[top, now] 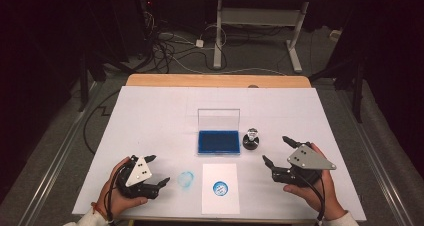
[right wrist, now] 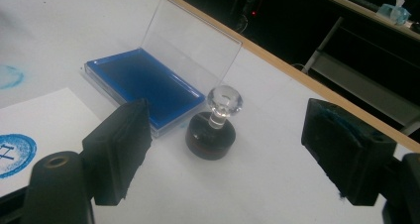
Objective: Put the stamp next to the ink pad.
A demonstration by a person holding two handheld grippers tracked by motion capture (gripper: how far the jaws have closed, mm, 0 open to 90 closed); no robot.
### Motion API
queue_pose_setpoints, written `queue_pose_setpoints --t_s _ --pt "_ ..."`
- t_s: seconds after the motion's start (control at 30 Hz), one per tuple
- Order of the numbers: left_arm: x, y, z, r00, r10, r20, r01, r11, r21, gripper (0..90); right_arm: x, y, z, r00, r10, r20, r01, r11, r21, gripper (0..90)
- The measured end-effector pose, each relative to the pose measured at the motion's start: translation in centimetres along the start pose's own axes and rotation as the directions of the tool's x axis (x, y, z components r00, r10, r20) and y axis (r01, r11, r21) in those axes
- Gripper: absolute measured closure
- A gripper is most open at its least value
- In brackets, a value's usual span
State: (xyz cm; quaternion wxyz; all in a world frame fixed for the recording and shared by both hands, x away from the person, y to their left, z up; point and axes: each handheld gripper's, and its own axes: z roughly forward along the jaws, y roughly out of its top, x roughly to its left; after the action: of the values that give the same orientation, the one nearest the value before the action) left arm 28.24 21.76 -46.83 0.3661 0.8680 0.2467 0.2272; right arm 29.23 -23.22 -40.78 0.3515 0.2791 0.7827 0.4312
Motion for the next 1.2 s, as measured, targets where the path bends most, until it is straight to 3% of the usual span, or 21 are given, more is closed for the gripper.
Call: queue_pose_setpoints --t_s 0.3,0.67,0.77,1.2 --pt "0.0 0.1 0.0 0.9999 0.008 0.012 -0.008 1.0000 -0.003 17.6 0.1 -1.4 -0.6 1.0000 -0.004 -0.008 0.004 1.000 0.001 19.8" --pt "0.1 0.3 0.3 0.9998 0.008 0.019 -0.008 1.0000 -0.006 17.6 0.3 -3.8 -1.4 0.9991 0.028 -0.032 -0.028 1.000 -0.006 19.8" --pt "0.2 0.3 0.5 0.9997 0.006 0.023 -0.006 1.0000 -0.006 17.6 0.2 -4.4 -1.6 0.9998 0.014 -0.014 -0.014 1.000 -0.005 19.8" --pt "0.2 0.3 0.3 0.9999 -0.006 0.012 0.006 0.9999 -0.011 17.6 -0.3 -7.4 -2.3 0.9978 0.066 0.011 -0.066 0.997 0.045 20.0"
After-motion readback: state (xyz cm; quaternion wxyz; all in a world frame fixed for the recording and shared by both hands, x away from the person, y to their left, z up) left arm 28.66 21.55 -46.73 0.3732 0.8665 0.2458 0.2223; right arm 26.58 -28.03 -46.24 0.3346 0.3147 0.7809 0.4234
